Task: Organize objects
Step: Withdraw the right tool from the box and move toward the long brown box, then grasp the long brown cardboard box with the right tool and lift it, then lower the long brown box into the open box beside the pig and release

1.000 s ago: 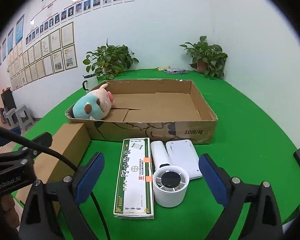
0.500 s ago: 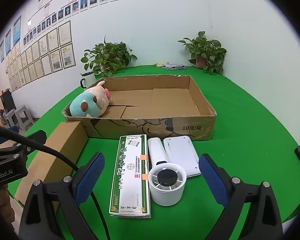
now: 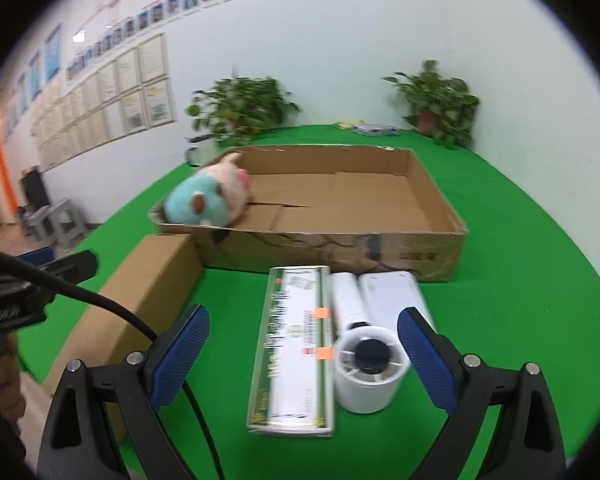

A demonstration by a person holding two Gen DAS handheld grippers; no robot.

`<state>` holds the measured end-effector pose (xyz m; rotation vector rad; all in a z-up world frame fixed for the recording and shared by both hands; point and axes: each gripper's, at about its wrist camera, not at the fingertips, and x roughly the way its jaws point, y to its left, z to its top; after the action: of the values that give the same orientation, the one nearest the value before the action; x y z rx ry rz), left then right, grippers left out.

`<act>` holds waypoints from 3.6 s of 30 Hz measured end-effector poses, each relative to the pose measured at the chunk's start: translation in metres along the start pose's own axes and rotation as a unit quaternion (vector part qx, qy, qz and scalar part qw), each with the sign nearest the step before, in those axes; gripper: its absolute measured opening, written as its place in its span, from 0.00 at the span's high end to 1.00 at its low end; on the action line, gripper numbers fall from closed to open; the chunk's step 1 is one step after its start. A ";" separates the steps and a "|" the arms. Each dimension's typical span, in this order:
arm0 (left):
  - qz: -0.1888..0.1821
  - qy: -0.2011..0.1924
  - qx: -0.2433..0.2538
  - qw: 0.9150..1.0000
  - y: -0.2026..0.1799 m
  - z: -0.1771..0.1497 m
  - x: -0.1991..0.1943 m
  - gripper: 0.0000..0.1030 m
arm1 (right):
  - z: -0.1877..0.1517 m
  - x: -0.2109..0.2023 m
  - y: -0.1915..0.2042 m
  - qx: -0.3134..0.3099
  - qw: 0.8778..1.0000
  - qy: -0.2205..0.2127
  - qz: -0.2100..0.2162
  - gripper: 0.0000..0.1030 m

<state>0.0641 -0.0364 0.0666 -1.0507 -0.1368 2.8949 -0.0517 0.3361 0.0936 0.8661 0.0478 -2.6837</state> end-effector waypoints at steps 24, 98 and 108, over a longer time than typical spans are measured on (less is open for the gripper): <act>-0.299 0.250 -0.093 0.916 0.025 -0.079 0.054 0.36 | -0.056 0.005 0.091 -0.089 0.972 0.130 0.175 0.04; -0.231 0.048 -0.003 0.972 -0.065 0.276 -0.025 0.35 | 0.156 -0.005 0.045 0.010 0.991 -0.060 0.115 0.23; -0.194 0.087 -0.003 0.977 -0.061 0.301 0.063 0.35 | 0.180 0.049 0.031 0.022 0.989 -0.015 0.148 0.23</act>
<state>-0.1759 0.0104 0.2627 -1.1278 -0.3029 2.4470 -0.1810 0.2694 0.2140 0.7778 -0.1381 -2.4274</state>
